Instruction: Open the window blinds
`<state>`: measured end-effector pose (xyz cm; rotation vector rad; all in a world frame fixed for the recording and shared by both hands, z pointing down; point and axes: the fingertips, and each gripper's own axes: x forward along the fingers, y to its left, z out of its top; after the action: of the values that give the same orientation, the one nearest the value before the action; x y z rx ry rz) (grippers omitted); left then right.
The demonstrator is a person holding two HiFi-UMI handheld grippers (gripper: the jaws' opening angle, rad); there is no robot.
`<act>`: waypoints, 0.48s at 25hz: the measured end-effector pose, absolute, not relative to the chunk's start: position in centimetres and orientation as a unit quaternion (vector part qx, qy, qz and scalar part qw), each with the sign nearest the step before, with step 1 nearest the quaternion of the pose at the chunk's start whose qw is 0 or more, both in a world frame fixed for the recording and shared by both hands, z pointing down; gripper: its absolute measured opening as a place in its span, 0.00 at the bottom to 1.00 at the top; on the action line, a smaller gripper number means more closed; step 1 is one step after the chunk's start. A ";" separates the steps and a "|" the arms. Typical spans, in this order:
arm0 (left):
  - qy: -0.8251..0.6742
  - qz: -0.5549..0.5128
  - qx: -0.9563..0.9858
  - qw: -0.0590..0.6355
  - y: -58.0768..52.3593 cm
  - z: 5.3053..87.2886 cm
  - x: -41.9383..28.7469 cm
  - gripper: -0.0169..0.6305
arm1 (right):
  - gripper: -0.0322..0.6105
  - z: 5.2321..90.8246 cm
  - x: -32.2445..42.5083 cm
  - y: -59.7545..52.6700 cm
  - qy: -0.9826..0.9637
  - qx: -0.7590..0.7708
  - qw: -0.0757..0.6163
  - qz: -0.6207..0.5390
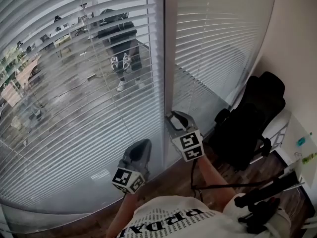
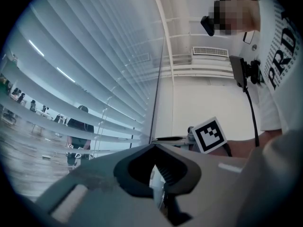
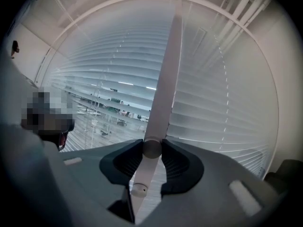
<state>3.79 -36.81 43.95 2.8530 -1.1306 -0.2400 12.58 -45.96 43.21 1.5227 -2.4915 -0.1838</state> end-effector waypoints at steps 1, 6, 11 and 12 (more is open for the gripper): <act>-0.366 -0.079 0.927 0.033 -36.7 43.9 3.8 0.01 | 0.25 43.2 12.6 -45.9 -0.847 0.517 0.111 -0.060; -0.368 -0.084 0.925 0.037 -36.8 43.4 3.8 0.01 | 0.25 42.6 12.3 -46.3 -0.850 0.510 0.116 -0.055; -0.361 -0.082 0.928 0.038 -36.0 42.6 3.8 0.01 | 0.25 41.8 12.0 -45.5 -0.850 0.513 0.109 -0.049; -0.359 -0.082 0.929 0.037 -35.9 42.6 4.0 0.01 | 0.25 41.8 12.1 -45.5 -0.850 0.513 0.108 -0.048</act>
<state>3.95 -35.88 42.59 2.8515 -1.1032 -0.2505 12.14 -45.46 41.80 1.5110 -2.5012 -0.1420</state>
